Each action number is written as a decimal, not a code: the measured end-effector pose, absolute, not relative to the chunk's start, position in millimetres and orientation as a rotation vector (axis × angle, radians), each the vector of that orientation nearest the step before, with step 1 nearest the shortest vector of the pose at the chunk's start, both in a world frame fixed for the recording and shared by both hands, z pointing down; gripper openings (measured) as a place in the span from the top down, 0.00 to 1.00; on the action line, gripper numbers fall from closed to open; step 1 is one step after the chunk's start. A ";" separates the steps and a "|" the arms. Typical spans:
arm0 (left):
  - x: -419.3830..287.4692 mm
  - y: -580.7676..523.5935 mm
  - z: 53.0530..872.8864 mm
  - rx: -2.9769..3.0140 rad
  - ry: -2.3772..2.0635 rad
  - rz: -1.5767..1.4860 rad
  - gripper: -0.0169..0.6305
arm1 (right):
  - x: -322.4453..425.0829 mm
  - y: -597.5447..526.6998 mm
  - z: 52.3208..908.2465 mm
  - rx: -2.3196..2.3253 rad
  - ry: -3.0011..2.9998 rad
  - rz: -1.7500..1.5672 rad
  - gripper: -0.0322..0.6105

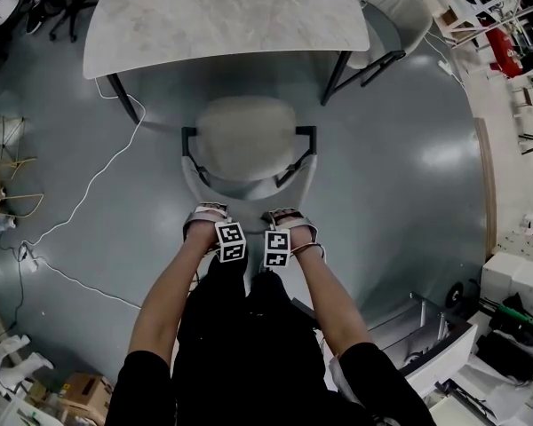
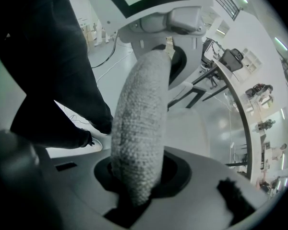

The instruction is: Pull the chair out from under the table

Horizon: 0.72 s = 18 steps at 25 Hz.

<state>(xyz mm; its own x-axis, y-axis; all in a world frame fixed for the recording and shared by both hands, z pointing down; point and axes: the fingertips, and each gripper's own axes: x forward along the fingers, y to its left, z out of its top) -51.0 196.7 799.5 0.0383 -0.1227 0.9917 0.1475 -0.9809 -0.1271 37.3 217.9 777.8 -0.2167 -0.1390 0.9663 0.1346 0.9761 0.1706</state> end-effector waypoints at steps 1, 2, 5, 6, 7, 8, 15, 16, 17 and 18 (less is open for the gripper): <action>-50.6 198.2 799.6 -2.113 -0.024 -2.052 0.82 | 37.8 219.3 778.0 0.001 -1.772 -0.250 0.82; -50.5 200.1 800.0 -2.114 -0.022 -2.051 0.82 | 38.0 221.1 778.3 -0.001 -1.772 -0.248 0.82; -50.6 209.2 801.6 -2.118 -0.014 -2.058 0.82 | 38.3 229.8 779.5 -0.006 -1.772 -0.245 0.82; -50.0 212.0 801.8 -2.119 -0.010 -2.059 0.82 | 38.7 232.4 779.6 -0.007 -1.772 -0.246 0.82; -49.3 214.8 801.7 -2.120 -0.006 -2.060 0.82 | 39.2 235.0 779.4 -0.007 -1.773 -0.248 0.82; -48.4 218.0 801.4 -2.120 -0.005 -2.062 0.82 | 40.0 238.1 778.9 -0.007 -1.774 -0.249 0.82; -49.6 242.4 798.5 -2.114 0.000 -2.063 0.82 | 39.7 262.3 775.9 -0.011 -1.775 -0.257 0.82; -50.2 245.9 798.6 -2.116 0.003 -2.065 0.82 | 39.0 265.5 775.9 -0.013 -1.776 -0.258 0.82; -50.3 249.9 798.8 -2.119 0.007 -2.067 0.82 | 38.7 269.2 776.1 -0.015 -1.777 -0.258 0.82; -50.0 254.0 798.9 -2.121 0.010 -2.069 0.82 | 38.8 273.1 776.2 -0.017 -1.778 -0.258 0.82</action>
<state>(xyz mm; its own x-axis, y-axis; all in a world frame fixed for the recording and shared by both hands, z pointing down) -50.0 254.0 798.9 0.0326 -0.1290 0.9911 0.1195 -0.9840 -0.1320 38.8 273.1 776.2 -0.2238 -0.1284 0.9661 0.1516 0.9746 0.1646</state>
